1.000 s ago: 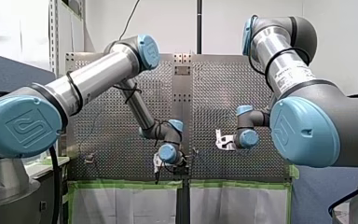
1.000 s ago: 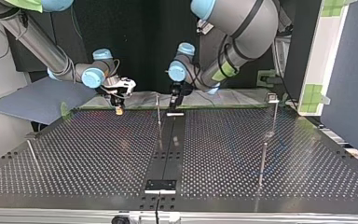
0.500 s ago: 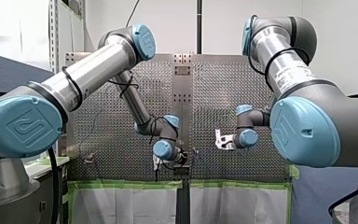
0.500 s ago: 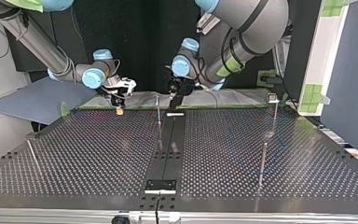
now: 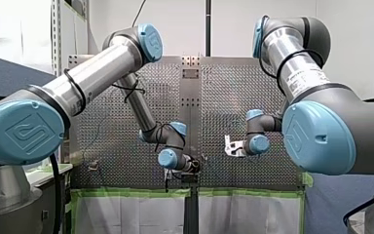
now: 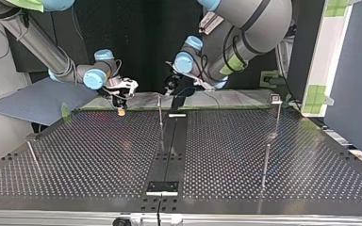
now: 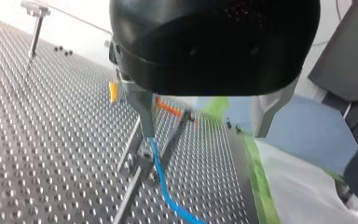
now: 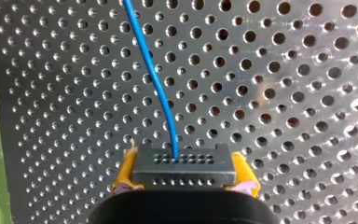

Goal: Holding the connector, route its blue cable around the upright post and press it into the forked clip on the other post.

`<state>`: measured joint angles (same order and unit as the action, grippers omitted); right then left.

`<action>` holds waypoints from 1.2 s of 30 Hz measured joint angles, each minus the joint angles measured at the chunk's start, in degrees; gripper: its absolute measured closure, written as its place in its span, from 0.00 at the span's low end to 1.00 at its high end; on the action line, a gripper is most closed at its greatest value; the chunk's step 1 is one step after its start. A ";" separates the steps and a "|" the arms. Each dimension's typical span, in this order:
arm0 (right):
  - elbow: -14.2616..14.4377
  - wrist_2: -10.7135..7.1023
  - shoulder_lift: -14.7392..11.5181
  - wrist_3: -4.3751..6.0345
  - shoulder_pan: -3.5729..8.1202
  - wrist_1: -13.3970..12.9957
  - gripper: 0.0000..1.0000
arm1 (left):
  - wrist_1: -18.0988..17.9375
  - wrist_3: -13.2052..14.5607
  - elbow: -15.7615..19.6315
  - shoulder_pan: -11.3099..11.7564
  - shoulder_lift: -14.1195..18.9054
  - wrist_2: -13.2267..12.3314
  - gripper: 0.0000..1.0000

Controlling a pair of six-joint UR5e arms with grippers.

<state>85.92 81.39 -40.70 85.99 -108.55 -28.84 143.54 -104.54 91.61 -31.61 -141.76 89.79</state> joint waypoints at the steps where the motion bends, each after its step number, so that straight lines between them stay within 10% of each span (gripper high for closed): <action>1: 0.00 0.00 0.00 0.01 -0.01 0.00 1.00 | -0.21 0.01 0.07 -0.02 0.13 -0.33 0.00; 36: -0.09 -0.18 0.02 0.08 -0.20 0.34 1.00 | -0.99 -0.22 0.66 0.08 1.64 -0.62 0.00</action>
<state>85.83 81.22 -40.67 86.07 -108.75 -28.50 142.55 -104.76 92.26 -31.53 -140.12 89.17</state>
